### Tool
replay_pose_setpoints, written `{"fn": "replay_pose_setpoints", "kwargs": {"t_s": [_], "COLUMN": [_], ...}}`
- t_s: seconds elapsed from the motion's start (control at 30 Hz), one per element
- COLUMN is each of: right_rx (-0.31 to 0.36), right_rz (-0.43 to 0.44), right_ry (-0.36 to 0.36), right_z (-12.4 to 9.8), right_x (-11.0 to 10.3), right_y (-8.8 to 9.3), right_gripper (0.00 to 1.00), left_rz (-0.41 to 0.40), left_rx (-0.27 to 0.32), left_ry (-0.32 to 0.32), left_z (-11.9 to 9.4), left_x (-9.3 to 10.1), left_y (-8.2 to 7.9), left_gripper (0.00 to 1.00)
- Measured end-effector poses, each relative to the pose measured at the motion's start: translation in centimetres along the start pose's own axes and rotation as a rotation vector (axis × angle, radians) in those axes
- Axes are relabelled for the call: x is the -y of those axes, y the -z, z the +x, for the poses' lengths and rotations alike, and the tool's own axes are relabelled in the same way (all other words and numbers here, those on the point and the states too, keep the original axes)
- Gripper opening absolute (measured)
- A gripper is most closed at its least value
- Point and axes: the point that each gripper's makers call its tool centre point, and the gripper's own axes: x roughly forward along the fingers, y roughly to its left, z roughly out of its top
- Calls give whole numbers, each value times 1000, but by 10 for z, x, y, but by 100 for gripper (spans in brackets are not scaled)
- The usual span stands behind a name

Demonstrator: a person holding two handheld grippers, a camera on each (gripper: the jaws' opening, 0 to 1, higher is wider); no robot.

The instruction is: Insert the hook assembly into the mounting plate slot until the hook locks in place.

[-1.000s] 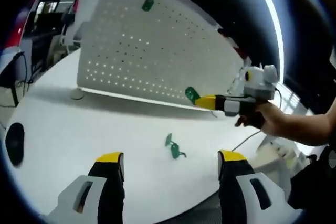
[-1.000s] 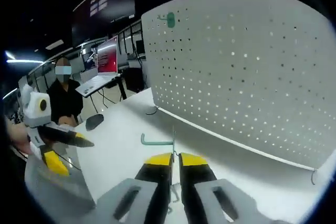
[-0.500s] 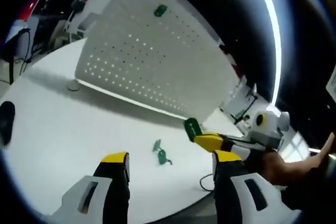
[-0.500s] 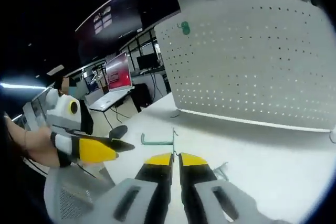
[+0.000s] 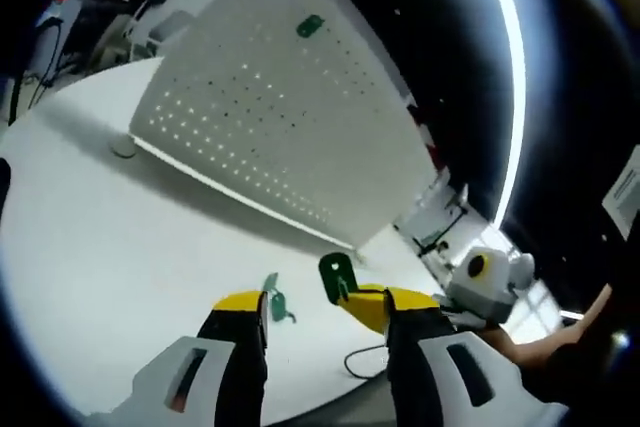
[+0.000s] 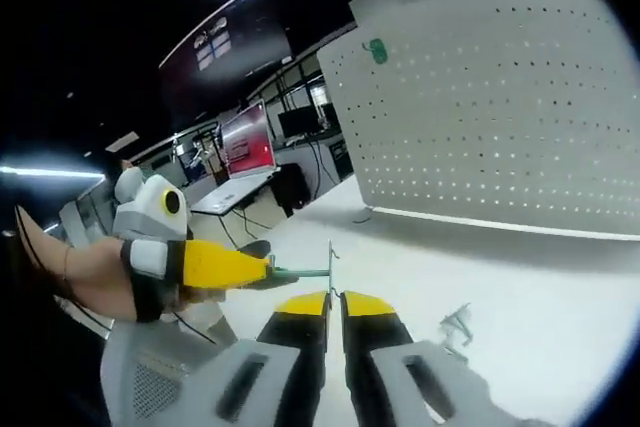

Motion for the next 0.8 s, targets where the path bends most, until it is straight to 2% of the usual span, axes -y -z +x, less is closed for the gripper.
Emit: {"fn": "replay_pose_setpoints", "kwargs": {"t_s": [0.23,0.43,0.5,0.7,0.8], "right_rx": [12,28,37,40,42], "right_rz": [-16,-6,-11,-46,-64], "right_ry": [-53,-48,-37,-35,-32], "right_z": [5,5,4,4,4], "right_x": [-20,-20,-19,-24,-25], "right_y": [-3,-8,-10,-9,-10], "right_gripper": [1,1,1,1,1], "left_rz": [-35,-73,-100,-110,-117], "left_rx": [7,12,18,12,13], "left_ry": [31,42,46,57,55], "left_z": [0,0,-1,-1,-1], "left_x": [7,8,8,9,9], "left_y": [-1,-3,-4,-3,-3], "left_gripper": [26,14,14,6,6]}}
